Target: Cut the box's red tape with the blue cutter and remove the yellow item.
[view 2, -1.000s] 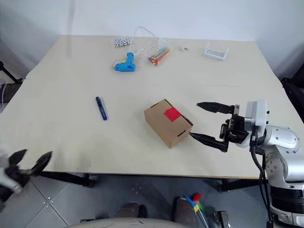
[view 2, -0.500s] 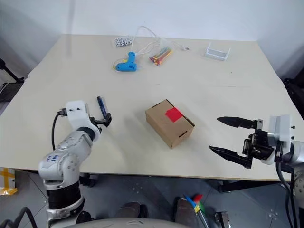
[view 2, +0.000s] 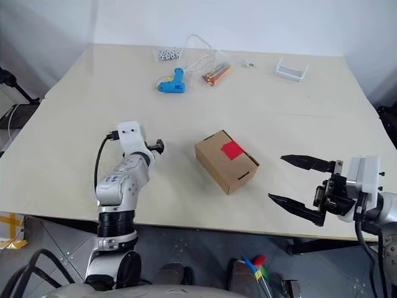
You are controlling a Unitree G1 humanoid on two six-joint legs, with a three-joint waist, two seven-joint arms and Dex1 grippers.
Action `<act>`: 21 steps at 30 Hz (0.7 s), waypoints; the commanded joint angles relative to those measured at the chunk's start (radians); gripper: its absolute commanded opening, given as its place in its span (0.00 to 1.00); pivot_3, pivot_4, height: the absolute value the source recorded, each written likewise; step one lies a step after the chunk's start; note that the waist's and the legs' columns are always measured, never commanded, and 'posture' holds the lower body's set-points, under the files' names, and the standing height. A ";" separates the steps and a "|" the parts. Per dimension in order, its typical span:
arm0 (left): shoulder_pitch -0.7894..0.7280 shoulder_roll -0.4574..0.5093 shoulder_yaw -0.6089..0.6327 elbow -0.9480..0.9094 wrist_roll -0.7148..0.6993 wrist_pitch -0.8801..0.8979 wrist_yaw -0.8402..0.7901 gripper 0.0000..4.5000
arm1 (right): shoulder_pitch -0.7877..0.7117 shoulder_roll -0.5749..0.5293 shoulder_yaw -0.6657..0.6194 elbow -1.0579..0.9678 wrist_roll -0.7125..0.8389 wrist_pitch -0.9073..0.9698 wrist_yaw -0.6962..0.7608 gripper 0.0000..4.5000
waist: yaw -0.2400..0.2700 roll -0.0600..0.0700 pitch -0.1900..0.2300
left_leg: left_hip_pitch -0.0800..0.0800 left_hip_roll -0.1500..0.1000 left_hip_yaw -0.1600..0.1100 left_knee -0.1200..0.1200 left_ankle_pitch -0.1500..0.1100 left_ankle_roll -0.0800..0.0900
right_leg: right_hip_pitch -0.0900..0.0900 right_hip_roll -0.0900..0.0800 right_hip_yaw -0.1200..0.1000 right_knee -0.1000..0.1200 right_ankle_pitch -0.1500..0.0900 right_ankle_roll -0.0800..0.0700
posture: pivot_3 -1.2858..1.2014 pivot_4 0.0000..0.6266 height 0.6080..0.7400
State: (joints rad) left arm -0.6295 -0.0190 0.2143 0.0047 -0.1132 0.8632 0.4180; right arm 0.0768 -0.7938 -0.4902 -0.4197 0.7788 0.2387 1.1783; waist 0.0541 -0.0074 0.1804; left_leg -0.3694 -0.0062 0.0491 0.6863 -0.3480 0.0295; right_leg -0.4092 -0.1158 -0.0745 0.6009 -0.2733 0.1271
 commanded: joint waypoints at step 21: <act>-0.044 -0.074 0.095 0.069 0.068 0.051 0.143 0.36 | 0.004 0.024 -0.009 -0.036 0.004 -0.021 -0.055 1.00 | -0.001 0.001 -0.001 | 0.002 0.000 0.002 0.000 0.000 0.000 | 0.000 0.000 0.001 0.002 0.000 0.000 | 0.52 0.24 1.00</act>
State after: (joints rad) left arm -0.6972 -0.0842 0.2977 0.0621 -0.0500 0.8879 0.5584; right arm 0.0776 -0.7765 -0.4792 -0.4263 0.7754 0.2366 1.1289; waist 0.0529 -0.0065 0.1799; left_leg -0.3675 -0.0062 0.0510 0.6867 -0.3477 0.0294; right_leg -0.4090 -0.1159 -0.0733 0.6029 -0.2733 0.1271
